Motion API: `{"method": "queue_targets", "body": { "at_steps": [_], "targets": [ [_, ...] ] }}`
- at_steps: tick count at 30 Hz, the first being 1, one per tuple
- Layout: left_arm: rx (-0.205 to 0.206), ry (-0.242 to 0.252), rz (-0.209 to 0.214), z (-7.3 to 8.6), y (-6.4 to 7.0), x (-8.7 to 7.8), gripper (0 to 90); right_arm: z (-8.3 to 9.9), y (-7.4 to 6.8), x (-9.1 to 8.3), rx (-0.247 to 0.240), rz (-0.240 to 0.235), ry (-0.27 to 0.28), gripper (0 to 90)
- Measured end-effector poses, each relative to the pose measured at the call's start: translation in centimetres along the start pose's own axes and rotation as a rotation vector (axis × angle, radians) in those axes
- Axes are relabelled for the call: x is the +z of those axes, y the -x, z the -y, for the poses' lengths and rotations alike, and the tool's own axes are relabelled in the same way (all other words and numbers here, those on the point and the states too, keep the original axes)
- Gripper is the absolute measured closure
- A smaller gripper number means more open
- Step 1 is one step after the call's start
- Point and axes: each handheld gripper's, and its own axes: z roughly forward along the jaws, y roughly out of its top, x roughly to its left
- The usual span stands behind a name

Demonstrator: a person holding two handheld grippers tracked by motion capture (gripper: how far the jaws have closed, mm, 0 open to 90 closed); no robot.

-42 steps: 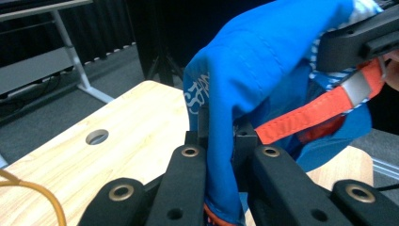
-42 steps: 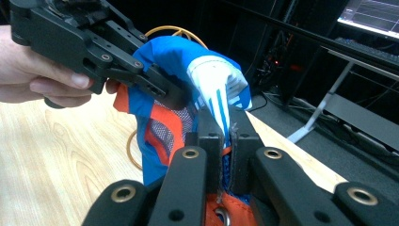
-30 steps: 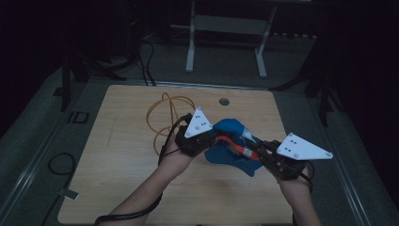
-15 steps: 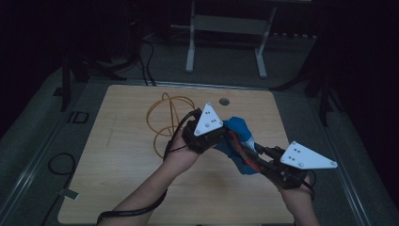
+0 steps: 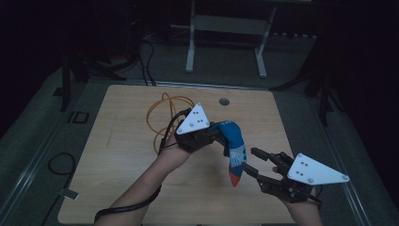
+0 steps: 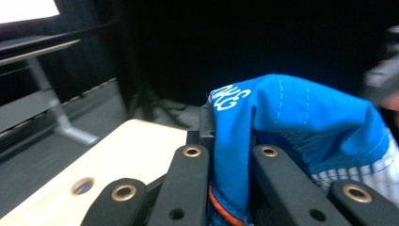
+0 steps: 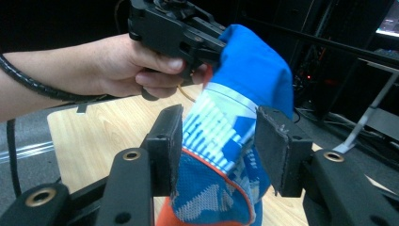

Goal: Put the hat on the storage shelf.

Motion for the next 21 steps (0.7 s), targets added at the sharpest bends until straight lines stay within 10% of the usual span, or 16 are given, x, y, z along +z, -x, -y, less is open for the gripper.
{"method": "queue_targets", "body": {
  "at_steps": [21],
  "targets": [
    [0.014,0.092,0.275,-0.7,0.1,-0.8,88.6,1.6,0.5,1.4,0.014,-0.019,-0.043,53.4]
  ]
}}
